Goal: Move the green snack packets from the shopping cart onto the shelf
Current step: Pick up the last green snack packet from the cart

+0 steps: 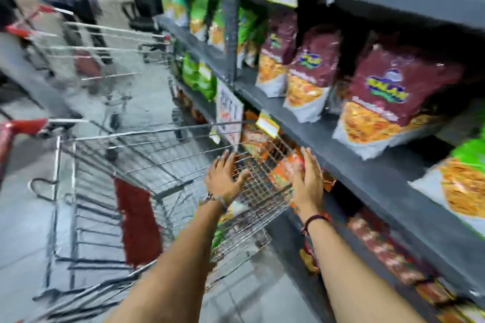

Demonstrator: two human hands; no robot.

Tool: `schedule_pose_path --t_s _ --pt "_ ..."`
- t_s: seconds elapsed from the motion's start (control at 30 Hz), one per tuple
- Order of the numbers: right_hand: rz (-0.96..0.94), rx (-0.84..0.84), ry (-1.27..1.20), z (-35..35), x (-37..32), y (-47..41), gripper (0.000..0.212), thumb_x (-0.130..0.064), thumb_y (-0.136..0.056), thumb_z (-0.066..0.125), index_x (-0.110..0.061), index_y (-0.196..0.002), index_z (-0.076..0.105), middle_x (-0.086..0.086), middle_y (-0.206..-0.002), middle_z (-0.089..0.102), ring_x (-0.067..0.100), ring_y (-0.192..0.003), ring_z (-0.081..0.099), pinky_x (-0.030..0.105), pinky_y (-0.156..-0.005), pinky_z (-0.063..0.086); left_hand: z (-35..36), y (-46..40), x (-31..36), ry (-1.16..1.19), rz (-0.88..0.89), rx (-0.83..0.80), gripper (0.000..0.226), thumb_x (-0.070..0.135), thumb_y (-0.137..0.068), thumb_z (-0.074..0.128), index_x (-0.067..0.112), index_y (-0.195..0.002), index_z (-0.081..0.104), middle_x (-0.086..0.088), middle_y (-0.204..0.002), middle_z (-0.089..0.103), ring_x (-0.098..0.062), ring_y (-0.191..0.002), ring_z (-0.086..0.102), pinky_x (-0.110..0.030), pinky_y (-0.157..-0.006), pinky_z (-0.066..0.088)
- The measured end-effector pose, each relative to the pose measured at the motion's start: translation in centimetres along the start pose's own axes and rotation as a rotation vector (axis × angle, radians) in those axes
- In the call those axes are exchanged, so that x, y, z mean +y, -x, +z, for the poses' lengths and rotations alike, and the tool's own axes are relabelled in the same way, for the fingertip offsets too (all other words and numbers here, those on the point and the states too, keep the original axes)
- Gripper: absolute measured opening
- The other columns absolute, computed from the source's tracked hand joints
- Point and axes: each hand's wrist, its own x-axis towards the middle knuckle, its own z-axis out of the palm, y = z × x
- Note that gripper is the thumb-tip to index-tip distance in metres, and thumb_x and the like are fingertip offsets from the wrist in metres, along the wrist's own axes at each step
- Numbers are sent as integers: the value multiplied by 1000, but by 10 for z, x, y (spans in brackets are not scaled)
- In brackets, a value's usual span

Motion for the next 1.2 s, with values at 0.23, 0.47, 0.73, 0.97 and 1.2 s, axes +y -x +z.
schedule_pose_path --t_s 0.23,0.47,0.73,0.97,1.2 --pt "4 -260 -16 109 -8 -34 41 -22 -92 41 -6 -130 44 16 -141 45 28 -133 39 37 -112 27 -26 -36 -90 -84 -168 47 101 69 -52 16 18 -137 32 -9 -148 36 -29 -135 32 -41 -113 25" --pt "-32 -616 101 224 27 -93 40 -22 -91 45 -11 -130 45 14 -141 46 28 -130 40 38 -111 28 7 -93 -158 -31 -442 -56 96 69 -56 29 21 -140 27 -10 -148 35 -30 -136 29 -42 -113 22" --pt "-115 -1122 553 303 132 -79 48 -17 -89 48 -22 -135 37 3 -151 31 25 -138 28 47 -117 16 107 -83 -250 -114 -626 -514 92 49 -75 60 25 -143 2 -5 -156 8 -30 -143 5 -49 -118 8" --pt "-429 -1640 932 361 180 -64 73 -36 -85 53 -25 -143 10 5 -158 4 23 -145 1 54 -115 -4 183 -36 -294 -92 -762 -829 127 44 -61 77 15 -140 -18 -16 -154 -17 -35 -142 -14 -55 -117 3" --pt "-416 -1559 844 372 200 -52 63 -46 -82 53 -29 -137 27 4 -150 30 23 -140 20 57 -115 2 185 -61 -302 -282 -591 -398 112 30 -59 79 17 -143 6 -20 -149 27 -39 -134 31 -50 -108 34"
